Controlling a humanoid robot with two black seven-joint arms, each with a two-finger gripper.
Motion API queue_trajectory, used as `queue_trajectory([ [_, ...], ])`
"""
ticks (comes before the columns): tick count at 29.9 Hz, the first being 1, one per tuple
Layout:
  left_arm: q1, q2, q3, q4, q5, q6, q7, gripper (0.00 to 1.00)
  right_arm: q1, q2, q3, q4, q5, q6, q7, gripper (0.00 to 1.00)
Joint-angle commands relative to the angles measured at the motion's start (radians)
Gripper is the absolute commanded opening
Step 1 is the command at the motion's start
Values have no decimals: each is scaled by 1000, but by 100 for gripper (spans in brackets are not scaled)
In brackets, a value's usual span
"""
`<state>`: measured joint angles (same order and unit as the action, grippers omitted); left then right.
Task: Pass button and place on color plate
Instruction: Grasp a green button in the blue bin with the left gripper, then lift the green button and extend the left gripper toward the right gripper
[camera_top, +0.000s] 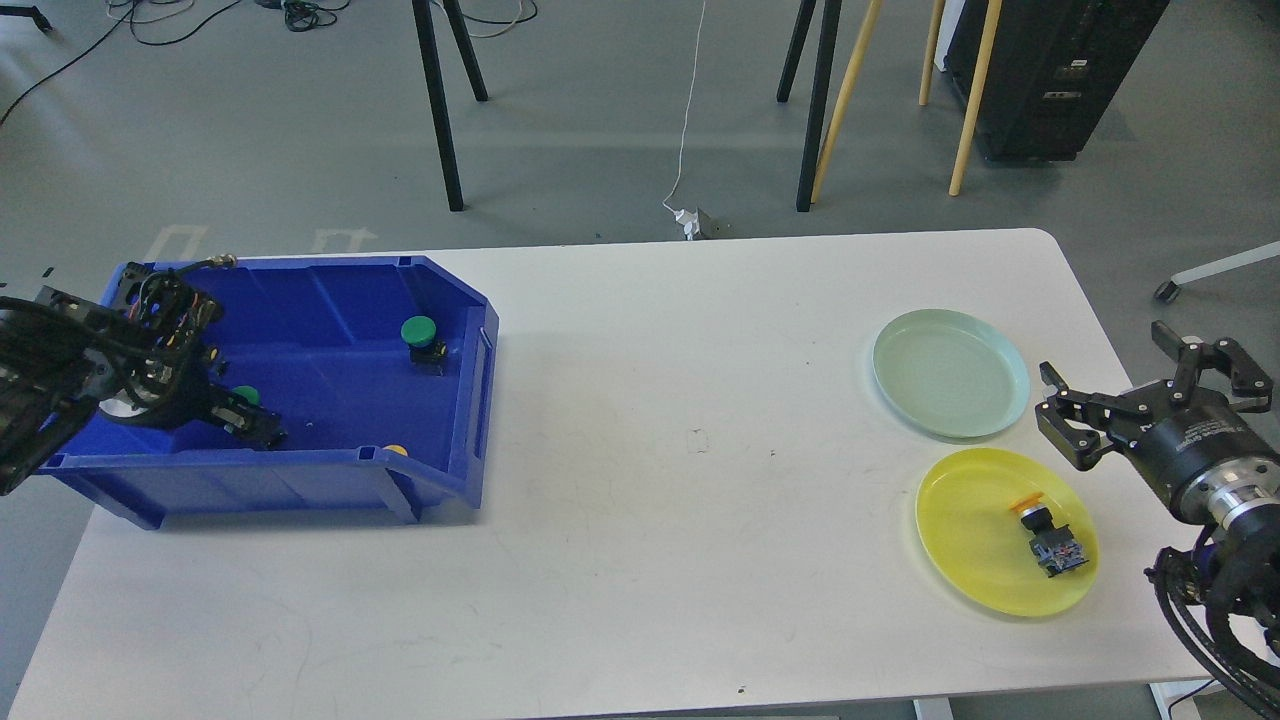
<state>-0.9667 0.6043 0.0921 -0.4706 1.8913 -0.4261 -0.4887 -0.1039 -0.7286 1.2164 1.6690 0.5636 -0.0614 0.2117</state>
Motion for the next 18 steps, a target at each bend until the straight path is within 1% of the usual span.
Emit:
queue_trajectory([
  [1,0,0,0,0,-1,24,0,37,-7,0,0,-2,-1,0,0,100],
  [2,0,-1,0,1,-1,35,0,19,-11,0,0,-2,-1,0,0,100],
  [3,0,-1,0,0,0,44,0,13,-17,0,0,-2,-1,2,0,100],
  [8,0,5,0,-2,-3,50,0,9,-33,0,2,-2,-1,2,2,100],
  [12,-12,12,-12,-26,-3,41,0,8,-34,0,3,0,-1,2,0,100],
  [14,-35,50,-25,-96,-15,33,0,7,-33,0,5,0,-1,2,2,100],
  [16,-85,170,-55,-249,-78,-5,0,8,-31,-3,5,0,-10,3,2,100],
  [18,-121,276,-81,-426,-150,-58,0,8,-19,-14,3,0,-80,2,0,100],
])
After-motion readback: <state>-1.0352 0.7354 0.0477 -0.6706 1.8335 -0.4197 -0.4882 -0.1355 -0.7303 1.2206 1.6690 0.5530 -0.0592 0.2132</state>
